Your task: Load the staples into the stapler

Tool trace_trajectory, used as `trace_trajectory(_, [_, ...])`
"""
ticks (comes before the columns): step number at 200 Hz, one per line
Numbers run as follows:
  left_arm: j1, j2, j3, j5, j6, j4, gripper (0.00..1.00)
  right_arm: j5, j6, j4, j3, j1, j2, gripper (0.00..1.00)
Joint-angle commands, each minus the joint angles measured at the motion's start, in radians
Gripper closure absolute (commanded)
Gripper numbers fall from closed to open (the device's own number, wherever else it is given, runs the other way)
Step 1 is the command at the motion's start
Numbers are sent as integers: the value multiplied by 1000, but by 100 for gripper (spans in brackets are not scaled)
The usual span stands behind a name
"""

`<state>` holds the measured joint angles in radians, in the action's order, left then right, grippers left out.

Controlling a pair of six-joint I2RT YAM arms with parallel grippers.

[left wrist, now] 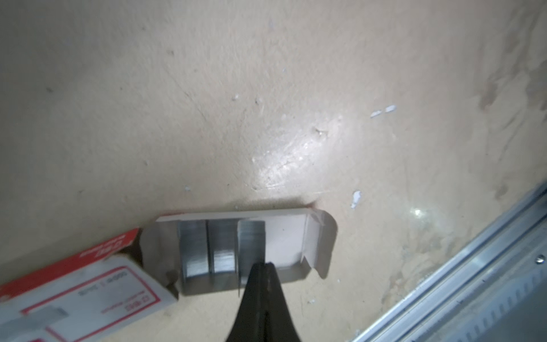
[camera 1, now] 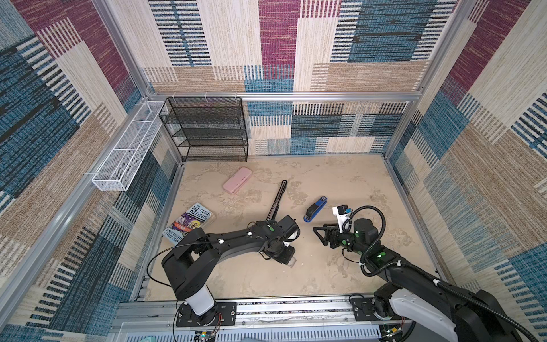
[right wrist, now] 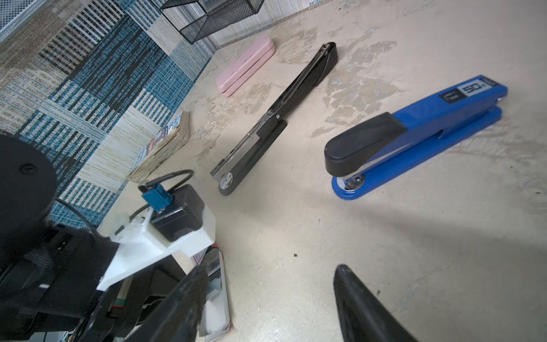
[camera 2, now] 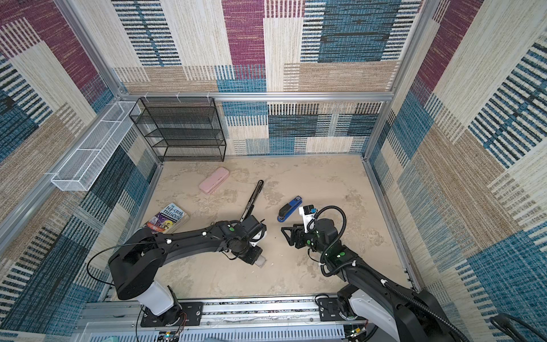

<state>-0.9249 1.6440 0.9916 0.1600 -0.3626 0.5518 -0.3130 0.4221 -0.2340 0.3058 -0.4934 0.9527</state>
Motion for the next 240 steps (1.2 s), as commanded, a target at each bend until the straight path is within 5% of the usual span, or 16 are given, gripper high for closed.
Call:
trace_trajectory(1, [1, -42, 23, -10, 7, 42, 100, -3, 24, 1, 35, -1, -9, 28])
trace_trajectory(29, [25, -121, 45, 27, 14, 29, 100, -53, 57, -2, 93, 12, 4, 28])
trace_trajectory(61, [113, -219, 54, 180, -16, -81, 100, -240, 143, -112, 138, 90, 41, 28])
trace_trajectory(127, [266, -368, -49, 458, -281, -527, 100, -556, 387, -478, 184, 182, 169, 25])
trace_trajectory(201, [271, -326, -130, 553, -590, -1011, 100, -611, 609, -813, 166, 182, 250, 29])
trace_trajectory(240, [268, -299, -136, 593, -631, -1098, 100, -614, 677, -908, 159, 180, 288, 33])
